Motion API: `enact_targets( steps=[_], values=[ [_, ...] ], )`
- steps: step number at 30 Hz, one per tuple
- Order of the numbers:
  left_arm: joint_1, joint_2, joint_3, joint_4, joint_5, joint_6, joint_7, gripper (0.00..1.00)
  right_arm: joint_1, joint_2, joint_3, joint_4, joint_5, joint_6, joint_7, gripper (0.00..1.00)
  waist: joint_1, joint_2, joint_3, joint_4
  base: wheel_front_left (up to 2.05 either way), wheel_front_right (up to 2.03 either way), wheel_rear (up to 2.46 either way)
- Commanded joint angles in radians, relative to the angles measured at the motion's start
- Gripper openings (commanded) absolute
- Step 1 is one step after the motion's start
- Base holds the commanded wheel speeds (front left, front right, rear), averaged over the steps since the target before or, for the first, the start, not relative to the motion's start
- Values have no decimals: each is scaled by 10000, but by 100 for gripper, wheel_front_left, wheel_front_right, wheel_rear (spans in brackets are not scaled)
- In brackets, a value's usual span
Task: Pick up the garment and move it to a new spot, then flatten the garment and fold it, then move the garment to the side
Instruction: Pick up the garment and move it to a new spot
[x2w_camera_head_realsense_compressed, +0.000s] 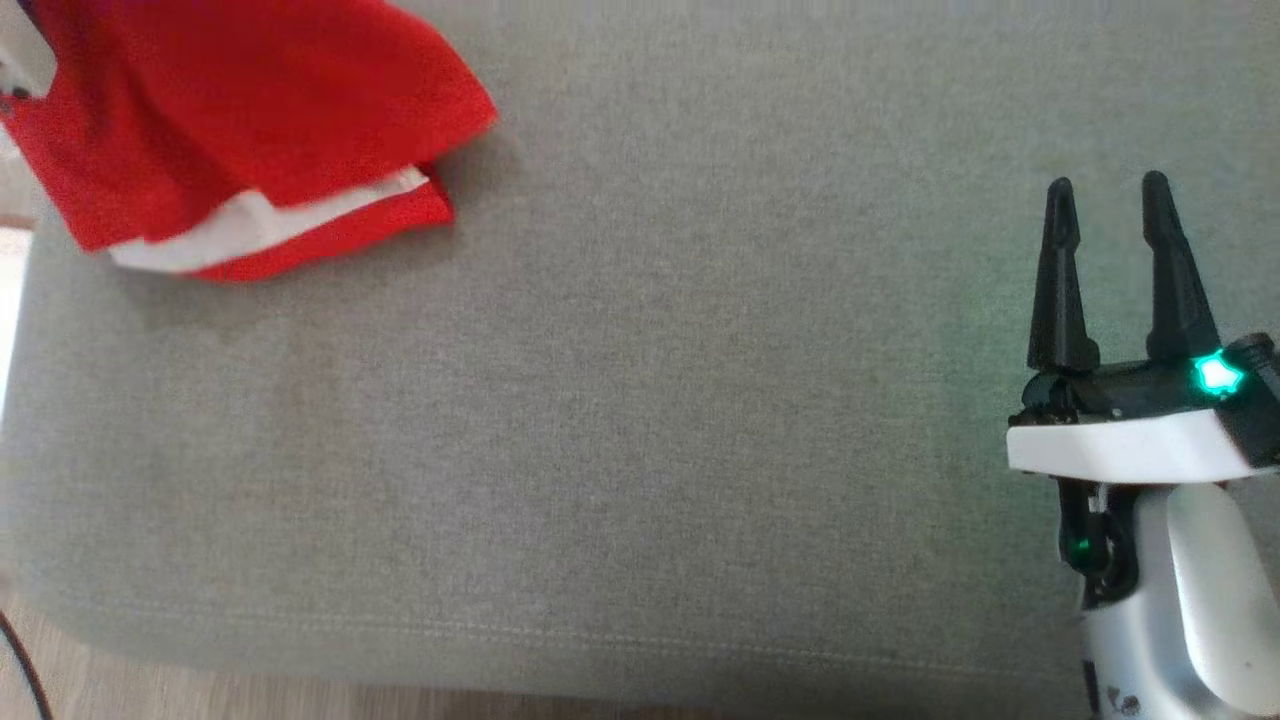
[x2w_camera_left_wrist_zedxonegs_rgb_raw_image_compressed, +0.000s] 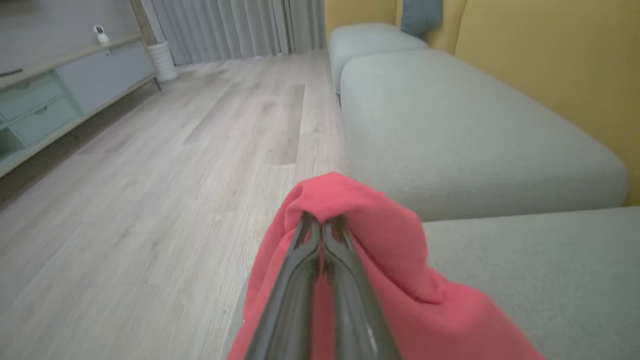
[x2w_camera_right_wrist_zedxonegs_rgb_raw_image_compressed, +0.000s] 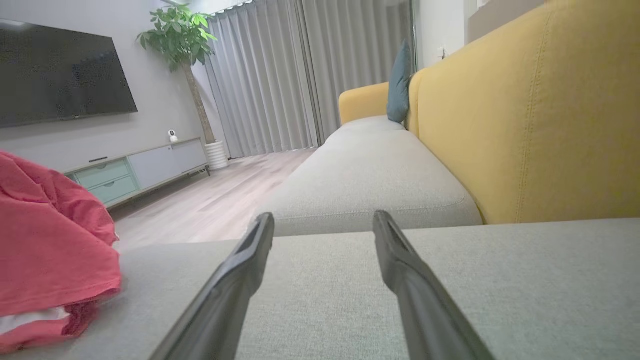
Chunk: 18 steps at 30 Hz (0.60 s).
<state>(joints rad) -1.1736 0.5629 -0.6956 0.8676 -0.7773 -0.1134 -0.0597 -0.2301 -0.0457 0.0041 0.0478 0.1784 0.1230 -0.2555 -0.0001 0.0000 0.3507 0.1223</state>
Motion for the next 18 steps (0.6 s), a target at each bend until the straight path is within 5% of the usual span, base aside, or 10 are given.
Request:
enact_targets(
  steps=[1, 18],
  values=[
    [-689, 678, 556, -499, -82, 163, -330, 0, 175, -45, 286, -252, 133, 77, -63, 100, 1, 0, -516, -1, 0, 0, 0],
    [428, 1293, 1558, -4135, -188, 1881, -1798, 0, 589, -45, 287, -106, 645, 77, -63, 100, 1, 0, -1529, -395, 0, 0, 0]
  ],
)
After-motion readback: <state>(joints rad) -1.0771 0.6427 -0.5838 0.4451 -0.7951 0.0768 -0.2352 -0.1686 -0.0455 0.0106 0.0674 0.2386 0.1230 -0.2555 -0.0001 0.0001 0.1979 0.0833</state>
